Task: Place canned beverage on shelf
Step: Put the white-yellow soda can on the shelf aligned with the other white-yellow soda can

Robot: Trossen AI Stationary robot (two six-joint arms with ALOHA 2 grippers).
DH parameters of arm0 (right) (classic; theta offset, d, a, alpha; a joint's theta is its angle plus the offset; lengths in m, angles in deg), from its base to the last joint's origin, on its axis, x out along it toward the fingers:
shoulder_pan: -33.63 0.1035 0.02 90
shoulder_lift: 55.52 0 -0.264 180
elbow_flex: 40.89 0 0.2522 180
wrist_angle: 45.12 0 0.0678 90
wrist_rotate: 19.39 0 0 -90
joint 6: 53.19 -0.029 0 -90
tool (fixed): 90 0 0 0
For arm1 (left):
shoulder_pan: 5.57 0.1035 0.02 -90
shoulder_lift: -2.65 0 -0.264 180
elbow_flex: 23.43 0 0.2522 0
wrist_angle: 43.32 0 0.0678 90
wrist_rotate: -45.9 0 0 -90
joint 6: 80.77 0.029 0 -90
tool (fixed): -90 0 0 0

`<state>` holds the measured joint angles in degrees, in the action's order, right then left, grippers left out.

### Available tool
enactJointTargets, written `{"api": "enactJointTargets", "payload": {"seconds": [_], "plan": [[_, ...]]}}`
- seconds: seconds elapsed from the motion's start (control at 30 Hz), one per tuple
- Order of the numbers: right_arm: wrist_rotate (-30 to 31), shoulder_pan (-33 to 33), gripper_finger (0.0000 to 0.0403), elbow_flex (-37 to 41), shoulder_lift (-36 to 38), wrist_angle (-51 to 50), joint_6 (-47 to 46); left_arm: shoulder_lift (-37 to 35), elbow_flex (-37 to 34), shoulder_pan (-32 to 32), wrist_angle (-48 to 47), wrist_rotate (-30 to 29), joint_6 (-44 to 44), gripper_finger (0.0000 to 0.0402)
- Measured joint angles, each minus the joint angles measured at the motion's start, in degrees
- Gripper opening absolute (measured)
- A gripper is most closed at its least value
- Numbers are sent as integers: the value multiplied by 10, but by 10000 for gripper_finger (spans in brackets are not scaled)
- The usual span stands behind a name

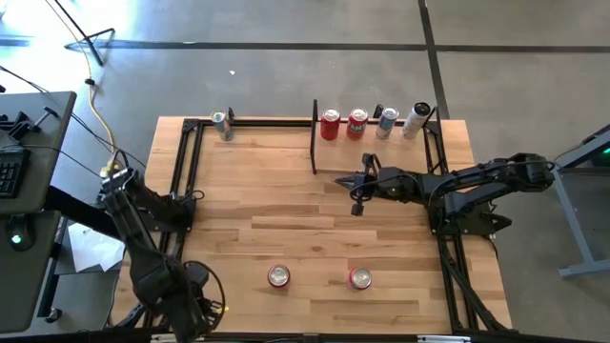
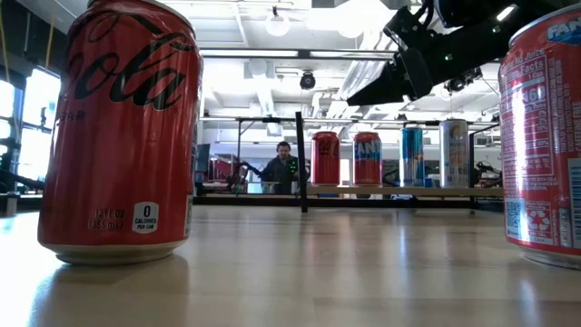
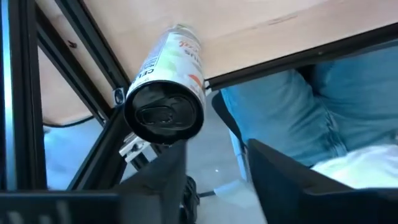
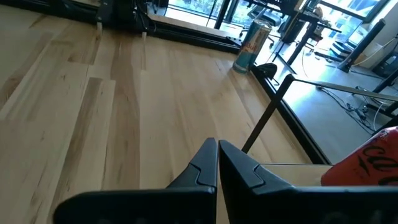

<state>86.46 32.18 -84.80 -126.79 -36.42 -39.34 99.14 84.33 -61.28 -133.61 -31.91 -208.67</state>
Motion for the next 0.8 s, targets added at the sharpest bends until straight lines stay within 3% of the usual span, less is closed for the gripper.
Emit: {"api": "enactJointTargets", "payload": {"seconds": [0.2, 0.37, 0.8], "plan": [[0, 0, 0, 0, 0, 0, -1, 29, 0, -19, -6, -12, -7, 252], [-1, 0, 0, 0, 0, 0, -3, 45, 0, -39, -14, -7, -33, 298], [-9, 0, 0, 0, 0, 0, -3, 46, -12, -45, -32, -7, -76, 320]]}}
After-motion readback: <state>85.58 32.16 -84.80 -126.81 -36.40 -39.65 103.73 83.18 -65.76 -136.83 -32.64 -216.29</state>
